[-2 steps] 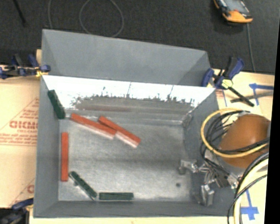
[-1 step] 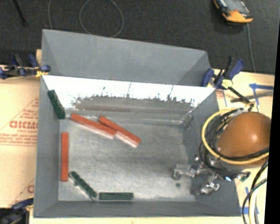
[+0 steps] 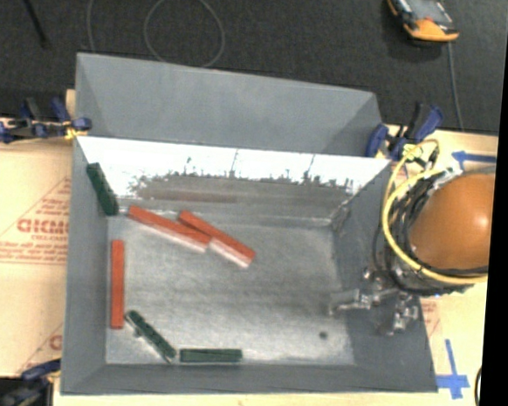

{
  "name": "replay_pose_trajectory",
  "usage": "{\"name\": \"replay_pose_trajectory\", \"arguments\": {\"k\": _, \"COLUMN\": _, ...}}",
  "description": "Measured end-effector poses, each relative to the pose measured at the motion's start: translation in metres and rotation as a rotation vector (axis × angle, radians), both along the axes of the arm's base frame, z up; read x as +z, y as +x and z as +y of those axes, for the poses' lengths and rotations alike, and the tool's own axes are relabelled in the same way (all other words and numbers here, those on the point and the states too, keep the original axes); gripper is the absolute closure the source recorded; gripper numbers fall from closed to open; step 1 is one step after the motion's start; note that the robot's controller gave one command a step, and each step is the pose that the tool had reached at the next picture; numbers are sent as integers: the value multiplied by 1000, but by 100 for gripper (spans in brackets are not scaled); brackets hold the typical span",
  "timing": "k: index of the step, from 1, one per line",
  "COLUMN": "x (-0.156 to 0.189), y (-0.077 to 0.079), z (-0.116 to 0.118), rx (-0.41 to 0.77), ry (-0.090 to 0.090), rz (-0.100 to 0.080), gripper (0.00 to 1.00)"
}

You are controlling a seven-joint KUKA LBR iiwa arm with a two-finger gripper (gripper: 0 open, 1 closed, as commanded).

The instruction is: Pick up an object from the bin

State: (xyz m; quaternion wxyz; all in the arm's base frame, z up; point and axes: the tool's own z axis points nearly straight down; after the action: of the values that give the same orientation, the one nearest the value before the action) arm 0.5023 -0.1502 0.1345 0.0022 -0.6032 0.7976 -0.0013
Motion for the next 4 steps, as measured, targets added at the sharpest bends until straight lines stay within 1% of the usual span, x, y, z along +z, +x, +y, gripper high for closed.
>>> {"name": "replay_pose_trajectory", "arguments": {"k": 1, "x": 31, "y": 27, "z": 45, "rx": 250, "ry": 0, "rz": 0, "gripper": 0}}
{"name": "replay_pose_trajectory", "arguments": {"k": 2, "x": -18, "y": 82, "z": 87, "rx": 443, "ry": 1, "rz": 3, "gripper": 0}}
{"name": "replay_pose_trajectory", "arguments": {"k": 3, "x": -64, "y": 94, "z": 132, "rx": 509, "ry": 2, "rz": -3, "gripper": 0}}
{"name": "replay_pose_trajectory", "arguments": {"k": 4, "x": -43, "y": 146, "z": 229, "rx": 665, "ry": 1, "rz": -4, "gripper": 0}}
